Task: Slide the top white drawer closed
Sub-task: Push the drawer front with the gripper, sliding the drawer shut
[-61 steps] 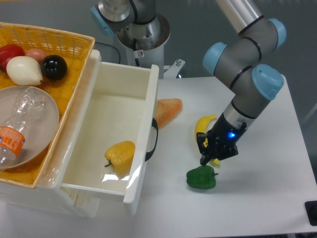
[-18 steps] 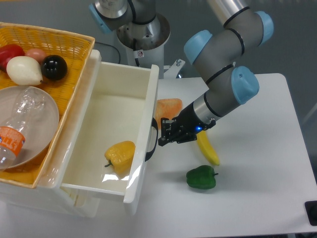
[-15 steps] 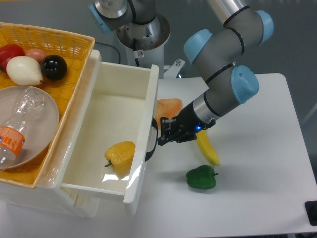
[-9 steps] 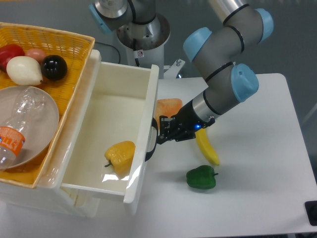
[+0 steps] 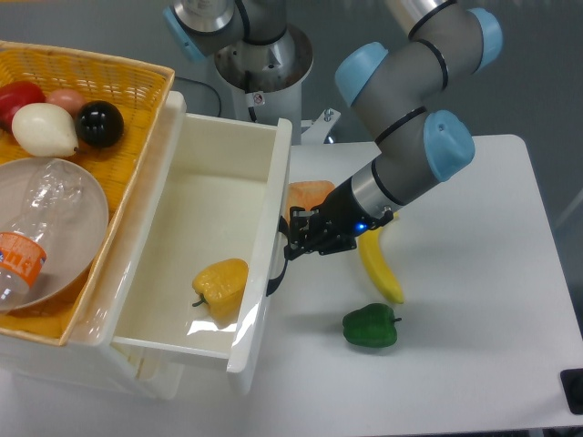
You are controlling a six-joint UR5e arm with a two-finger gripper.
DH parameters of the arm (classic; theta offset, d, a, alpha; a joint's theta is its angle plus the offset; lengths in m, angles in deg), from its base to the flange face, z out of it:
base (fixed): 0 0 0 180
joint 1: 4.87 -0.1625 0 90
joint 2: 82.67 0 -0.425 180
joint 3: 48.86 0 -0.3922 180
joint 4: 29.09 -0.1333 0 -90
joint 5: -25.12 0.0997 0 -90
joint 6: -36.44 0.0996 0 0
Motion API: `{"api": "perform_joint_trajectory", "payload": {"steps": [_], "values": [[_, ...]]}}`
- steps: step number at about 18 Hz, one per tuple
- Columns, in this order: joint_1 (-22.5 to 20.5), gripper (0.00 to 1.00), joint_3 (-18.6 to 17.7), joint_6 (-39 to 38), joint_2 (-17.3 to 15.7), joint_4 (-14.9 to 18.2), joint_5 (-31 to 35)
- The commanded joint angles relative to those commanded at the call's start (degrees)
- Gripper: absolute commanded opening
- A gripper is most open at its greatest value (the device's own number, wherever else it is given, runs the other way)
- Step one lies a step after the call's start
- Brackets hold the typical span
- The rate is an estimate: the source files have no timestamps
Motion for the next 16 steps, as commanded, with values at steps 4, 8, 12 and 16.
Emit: {"api": "perform_joint_trajectory", "payload": {"steps": [4, 8, 12, 16], "values": [[0.26, 0.15, 0.0, 0.0, -0.53, 0.35, -0.26], [0.35, 0.15, 0.0, 0.0, -0.62, 0.79, -0.35], [0.53, 0.15, -0.09, 0.0, -0.7, 1.06, -0.35], [1.32, 0.15, -0.17, 0.0, -0.79, 1.14, -0.35]]}}
